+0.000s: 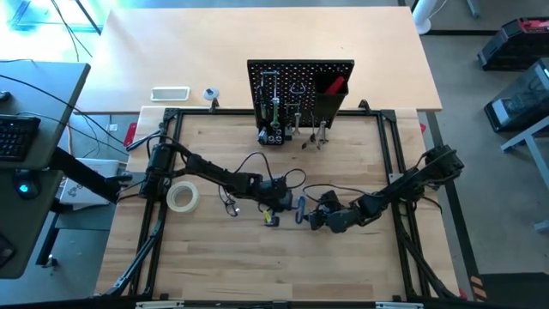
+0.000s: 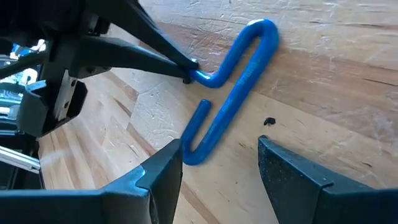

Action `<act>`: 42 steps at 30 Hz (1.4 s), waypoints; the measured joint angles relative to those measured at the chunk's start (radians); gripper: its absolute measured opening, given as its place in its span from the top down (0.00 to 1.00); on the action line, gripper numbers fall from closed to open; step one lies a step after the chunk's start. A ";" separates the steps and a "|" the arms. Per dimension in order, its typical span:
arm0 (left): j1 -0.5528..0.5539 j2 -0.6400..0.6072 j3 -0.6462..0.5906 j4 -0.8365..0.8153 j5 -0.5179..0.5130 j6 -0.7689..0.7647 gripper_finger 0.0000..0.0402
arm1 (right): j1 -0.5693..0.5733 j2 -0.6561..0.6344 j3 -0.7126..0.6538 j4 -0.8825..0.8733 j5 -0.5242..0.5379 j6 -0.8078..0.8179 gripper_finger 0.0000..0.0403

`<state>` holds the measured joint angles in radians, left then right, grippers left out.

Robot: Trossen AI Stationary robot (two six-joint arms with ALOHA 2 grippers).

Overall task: Hang tools onto peg board
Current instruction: Put the pick tool into the black bin on the peg board

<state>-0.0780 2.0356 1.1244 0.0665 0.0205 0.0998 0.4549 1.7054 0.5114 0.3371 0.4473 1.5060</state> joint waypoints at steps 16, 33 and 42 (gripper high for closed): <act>0.000 -0.085 -0.001 0.012 -0.001 0.035 0.99 | -0.031 0.001 -0.003 0.077 0.001 0.002 0.50; 0.020 -0.086 0.014 -0.170 0.059 0.086 0.88 | -0.051 0.001 0.000 0.063 0.015 -0.021 0.50; 0.023 -0.067 0.162 -0.286 0.015 0.175 0.68 | -0.062 0.001 0.000 0.060 0.012 -0.034 0.50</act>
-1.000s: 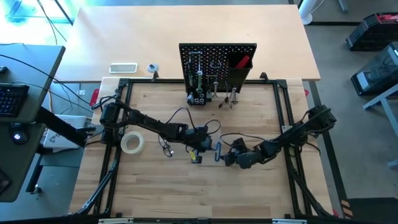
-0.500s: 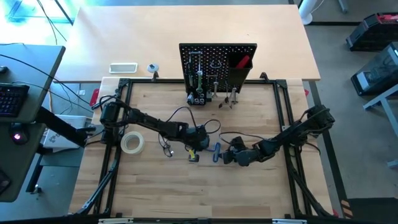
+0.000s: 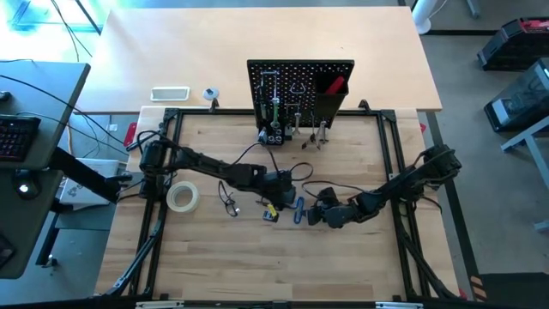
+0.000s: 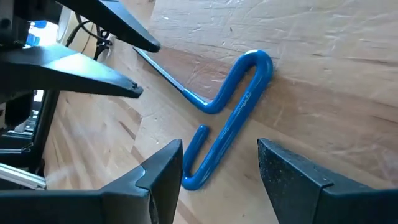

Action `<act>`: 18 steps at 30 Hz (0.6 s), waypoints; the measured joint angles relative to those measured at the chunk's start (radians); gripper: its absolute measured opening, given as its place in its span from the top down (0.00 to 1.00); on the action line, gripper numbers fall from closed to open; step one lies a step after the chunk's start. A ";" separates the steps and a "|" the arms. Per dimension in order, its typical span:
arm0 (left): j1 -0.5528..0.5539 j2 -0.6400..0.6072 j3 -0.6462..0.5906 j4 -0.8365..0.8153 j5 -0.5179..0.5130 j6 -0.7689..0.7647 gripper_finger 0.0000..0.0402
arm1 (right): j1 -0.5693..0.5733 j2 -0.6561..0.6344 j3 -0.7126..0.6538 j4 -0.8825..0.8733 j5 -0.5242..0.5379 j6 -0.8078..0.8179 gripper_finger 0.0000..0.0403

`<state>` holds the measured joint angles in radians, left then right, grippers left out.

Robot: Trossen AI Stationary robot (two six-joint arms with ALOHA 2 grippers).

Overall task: Hang tools onto peg board
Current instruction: Put the pick tool into the black bin on the peg board

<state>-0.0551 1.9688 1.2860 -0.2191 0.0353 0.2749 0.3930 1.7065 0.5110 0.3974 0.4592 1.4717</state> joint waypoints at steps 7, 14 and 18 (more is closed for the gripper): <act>0.029 0.084 0.057 -0.112 0.030 -0.027 0.67 | 0.000 0.000 0.000 -0.003 0.000 -0.010 0.50; 0.034 0.133 0.097 -0.118 0.089 -0.034 0.67 | 0.000 0.000 0.000 -0.009 -0.008 -0.007 0.50; 0.037 0.155 0.128 -0.141 0.136 -0.026 0.68 | 0.000 0.000 0.001 -0.012 -0.009 -0.001 0.50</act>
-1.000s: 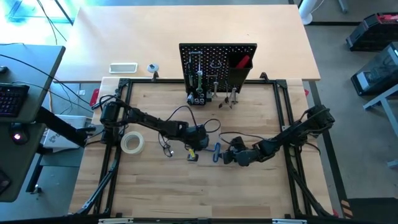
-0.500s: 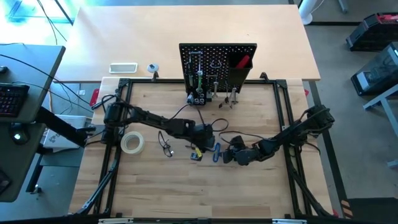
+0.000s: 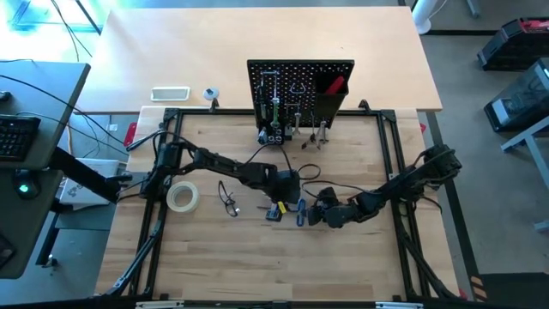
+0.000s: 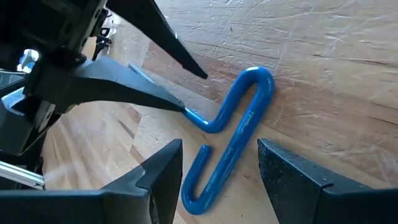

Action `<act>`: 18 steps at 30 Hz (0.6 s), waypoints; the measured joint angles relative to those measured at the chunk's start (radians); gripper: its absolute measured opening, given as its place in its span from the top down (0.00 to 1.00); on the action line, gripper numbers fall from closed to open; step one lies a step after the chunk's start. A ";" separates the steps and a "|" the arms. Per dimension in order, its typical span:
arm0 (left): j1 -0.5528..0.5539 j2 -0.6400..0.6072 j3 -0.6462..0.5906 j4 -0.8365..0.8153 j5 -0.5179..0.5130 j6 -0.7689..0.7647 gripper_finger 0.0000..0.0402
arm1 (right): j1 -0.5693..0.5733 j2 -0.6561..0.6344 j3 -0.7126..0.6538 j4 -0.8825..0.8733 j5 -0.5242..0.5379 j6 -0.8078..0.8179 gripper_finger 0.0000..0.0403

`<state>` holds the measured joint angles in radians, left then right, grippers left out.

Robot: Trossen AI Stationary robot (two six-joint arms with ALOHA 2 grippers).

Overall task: Hang tools onto peg board
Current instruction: Put the pick tool into the black bin on the peg board

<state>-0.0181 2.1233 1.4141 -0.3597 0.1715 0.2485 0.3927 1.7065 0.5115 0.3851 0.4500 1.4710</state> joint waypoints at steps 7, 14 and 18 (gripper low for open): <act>0.000 0.004 0.039 -0.080 -0.021 -0.018 0.73 | 0.000 0.000 0.000 -0.001 0.002 0.005 0.50; -0.027 0.001 0.086 -0.124 -0.034 -0.019 0.74 | 0.001 0.000 0.000 0.000 0.003 -0.003 0.50; -0.051 0.005 0.085 -0.114 -0.035 -0.027 0.74 | 0.001 0.000 0.000 -0.001 0.010 -0.009 0.50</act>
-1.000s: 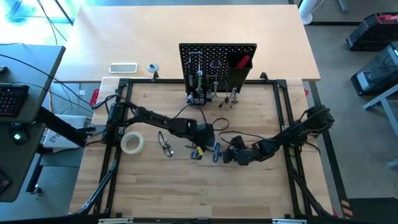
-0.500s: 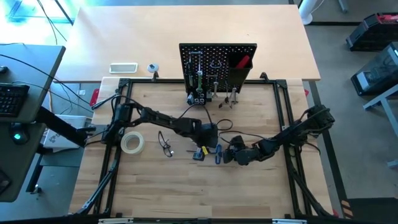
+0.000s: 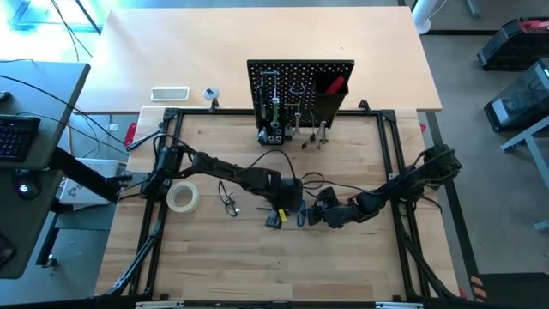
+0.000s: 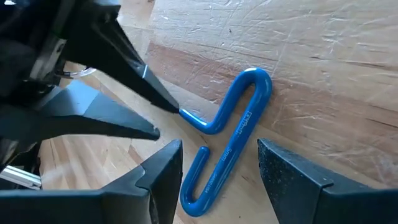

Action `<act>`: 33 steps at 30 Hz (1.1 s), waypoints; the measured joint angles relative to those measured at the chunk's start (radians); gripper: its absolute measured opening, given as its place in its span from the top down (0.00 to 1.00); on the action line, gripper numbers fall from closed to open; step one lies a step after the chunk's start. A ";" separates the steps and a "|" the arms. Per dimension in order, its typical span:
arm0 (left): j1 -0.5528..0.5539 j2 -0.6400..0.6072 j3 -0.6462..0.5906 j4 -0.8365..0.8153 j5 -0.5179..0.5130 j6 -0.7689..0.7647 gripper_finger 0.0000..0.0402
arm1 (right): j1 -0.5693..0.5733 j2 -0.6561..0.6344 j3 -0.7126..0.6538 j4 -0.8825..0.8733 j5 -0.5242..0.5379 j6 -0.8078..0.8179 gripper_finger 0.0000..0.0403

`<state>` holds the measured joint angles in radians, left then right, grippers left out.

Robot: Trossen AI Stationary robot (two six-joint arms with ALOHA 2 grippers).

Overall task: Hang tools onto peg board
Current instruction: Put the pick tool into the black bin on the peg board

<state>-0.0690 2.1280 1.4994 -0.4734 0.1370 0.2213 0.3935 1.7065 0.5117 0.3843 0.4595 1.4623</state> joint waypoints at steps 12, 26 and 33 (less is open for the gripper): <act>-0.008 0.053 0.004 0.036 -0.063 -0.009 0.83 | 0.002 0.000 0.000 -0.001 0.014 -0.004 0.50; -0.003 0.044 -0.001 0.080 -0.059 0.044 1.00 | 0.037 0.010 0.001 0.002 -0.011 0.048 0.50; -0.001 0.037 -0.001 0.115 -0.047 0.045 0.99 | 0.068 0.009 0.004 -0.026 -0.023 0.126 0.50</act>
<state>-0.0704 2.1647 1.4979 -0.3587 0.0898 0.2667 0.4614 1.7157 0.5152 0.3580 0.4367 1.5882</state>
